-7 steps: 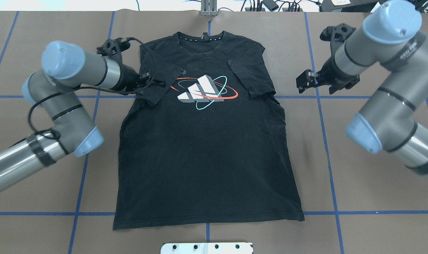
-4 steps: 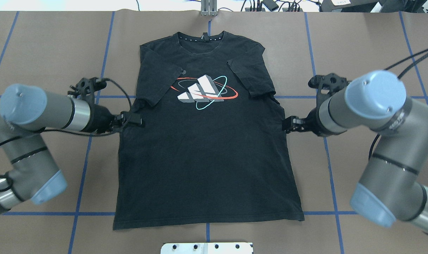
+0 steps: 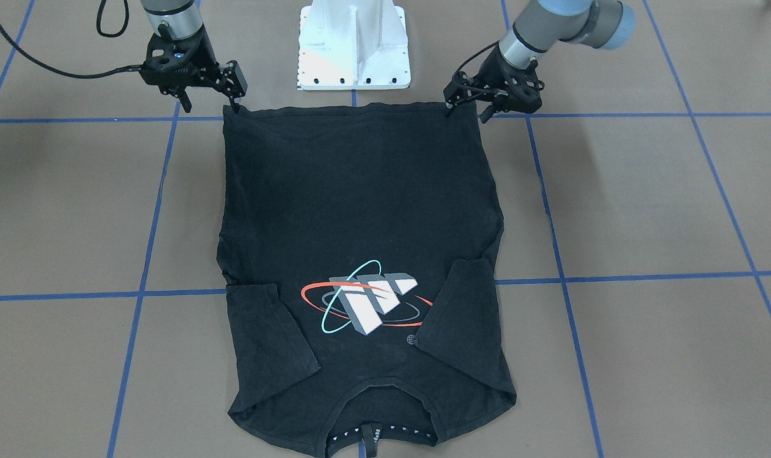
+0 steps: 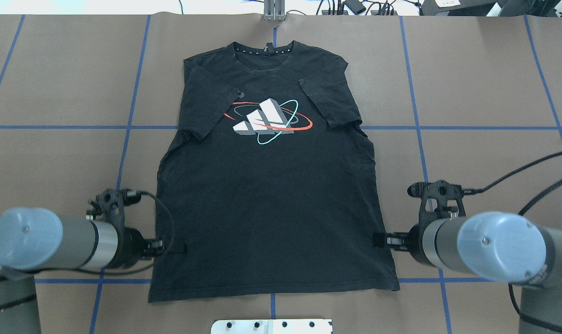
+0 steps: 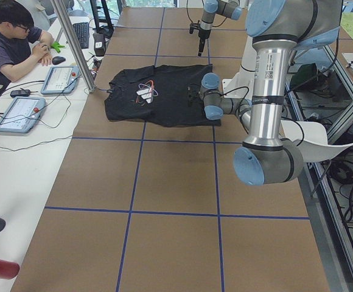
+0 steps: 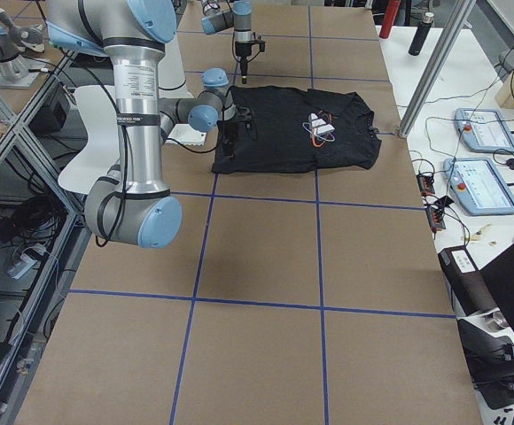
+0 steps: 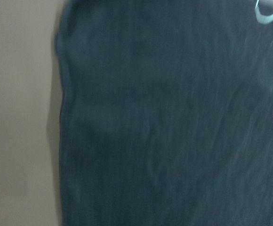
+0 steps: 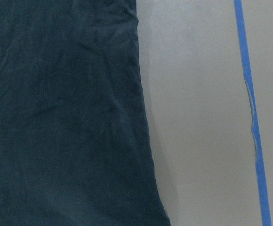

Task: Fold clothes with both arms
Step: 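Move both grippers down to the shirt's bottom hem corners nearest the robot, then grasp the bottom hem corners with both grippers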

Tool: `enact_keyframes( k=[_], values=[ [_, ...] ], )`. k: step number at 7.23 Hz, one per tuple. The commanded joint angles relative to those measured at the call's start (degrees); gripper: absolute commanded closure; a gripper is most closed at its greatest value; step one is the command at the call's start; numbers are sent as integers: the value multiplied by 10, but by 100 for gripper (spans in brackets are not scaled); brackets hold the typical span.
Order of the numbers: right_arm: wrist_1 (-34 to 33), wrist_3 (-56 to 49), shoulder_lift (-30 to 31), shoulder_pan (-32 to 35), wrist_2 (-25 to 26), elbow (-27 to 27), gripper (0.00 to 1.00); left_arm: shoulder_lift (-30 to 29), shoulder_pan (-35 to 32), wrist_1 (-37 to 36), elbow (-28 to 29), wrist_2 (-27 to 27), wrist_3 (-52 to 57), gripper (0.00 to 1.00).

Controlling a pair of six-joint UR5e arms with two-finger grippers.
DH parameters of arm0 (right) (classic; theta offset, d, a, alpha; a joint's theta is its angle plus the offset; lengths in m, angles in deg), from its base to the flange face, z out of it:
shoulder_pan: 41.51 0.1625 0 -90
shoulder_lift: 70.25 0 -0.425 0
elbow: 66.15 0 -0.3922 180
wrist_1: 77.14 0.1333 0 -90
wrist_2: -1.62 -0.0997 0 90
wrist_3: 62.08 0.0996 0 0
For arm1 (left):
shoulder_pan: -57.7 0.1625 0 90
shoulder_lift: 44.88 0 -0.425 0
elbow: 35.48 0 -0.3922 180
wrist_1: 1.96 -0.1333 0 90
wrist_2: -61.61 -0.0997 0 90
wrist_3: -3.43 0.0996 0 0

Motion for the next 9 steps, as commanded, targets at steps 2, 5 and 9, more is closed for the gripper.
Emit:
enact_keyframes(
  k=[2, 5, 9],
  values=[
    [0, 26, 12, -36, 18, -20, 0, 40, 63, -11, -11, -47, -28, 0],
    [0, 26, 12, -36, 19, -21, 0, 41, 68, -9, 0, -48, -27, 0],
    [0, 26, 12, -36, 18, -21, 0, 39, 78, -8, 12, -48, -28, 34]
  ],
)
